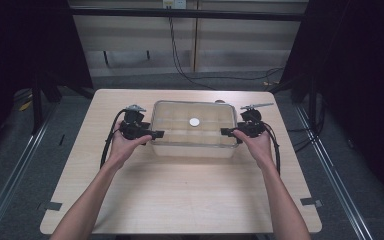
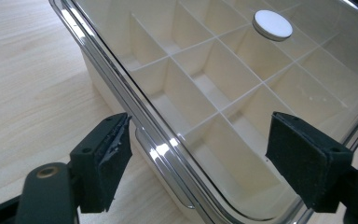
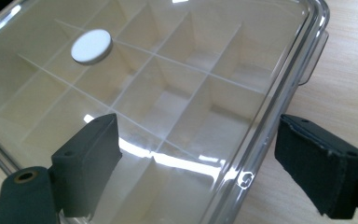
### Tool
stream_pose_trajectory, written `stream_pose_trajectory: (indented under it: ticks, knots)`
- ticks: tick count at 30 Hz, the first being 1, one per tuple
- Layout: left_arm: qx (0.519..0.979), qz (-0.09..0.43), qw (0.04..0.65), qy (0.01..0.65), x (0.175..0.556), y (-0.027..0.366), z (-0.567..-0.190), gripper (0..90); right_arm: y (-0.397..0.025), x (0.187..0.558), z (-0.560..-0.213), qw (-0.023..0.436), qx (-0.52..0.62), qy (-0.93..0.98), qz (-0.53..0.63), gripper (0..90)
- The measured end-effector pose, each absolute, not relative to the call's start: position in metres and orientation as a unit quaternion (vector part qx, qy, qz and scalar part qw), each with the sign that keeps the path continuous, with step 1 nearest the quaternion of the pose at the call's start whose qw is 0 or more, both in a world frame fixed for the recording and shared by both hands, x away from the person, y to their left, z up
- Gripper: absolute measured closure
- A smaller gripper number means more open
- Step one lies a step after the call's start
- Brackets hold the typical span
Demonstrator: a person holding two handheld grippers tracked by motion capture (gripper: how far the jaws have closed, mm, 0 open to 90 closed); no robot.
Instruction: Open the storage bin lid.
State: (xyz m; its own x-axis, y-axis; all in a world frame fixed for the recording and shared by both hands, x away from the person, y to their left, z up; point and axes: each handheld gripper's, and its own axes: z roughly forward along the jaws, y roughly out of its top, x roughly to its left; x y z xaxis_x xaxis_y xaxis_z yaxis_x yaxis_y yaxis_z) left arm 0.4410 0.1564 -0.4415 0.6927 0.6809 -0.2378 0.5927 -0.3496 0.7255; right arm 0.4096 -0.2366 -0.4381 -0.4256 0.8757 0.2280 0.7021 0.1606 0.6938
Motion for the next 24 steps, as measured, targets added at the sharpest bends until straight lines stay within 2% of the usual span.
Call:
stream_pose_trajectory:
  ticks: [4,6,8,12,14,21,24]
  knots:
    - [0.822,0.045,0.417,0.385,0.445,0.157,-0.443,20.5,-0.234,0.410,-0.442,0.120,0.525,0.759,0.367,11.6]
    - [0.817,0.025,0.423,0.390,0.447,0.156,-0.446,18.8,-0.234,0.412,-0.445,0.107,0.530,0.752,0.377,10.8]
    - [0.818,0.028,0.423,0.389,0.446,0.155,-0.446,18.3,-0.234,0.415,-0.450,0.093,0.533,0.746,0.388,8.9]
    - [0.817,0.019,0.426,0.387,0.444,0.156,-0.447,18.4,-0.233,0.416,-0.450,0.095,0.534,0.745,0.388,8.6]
    - [0.820,0.007,0.423,0.385,0.444,0.155,-0.448,18.4,-0.232,0.417,-0.450,0.100,0.534,0.745,0.387,8.7]
    - [0.817,0.026,0.429,0.384,0.439,0.154,-0.447,17.8,-0.230,0.414,-0.450,0.132,0.532,0.739,0.392,9.0]
    - [0.820,0.037,0.429,0.377,0.438,0.156,-0.443,23.8,-0.230,0.412,-0.447,0.145,0.528,0.737,0.396,10.8]
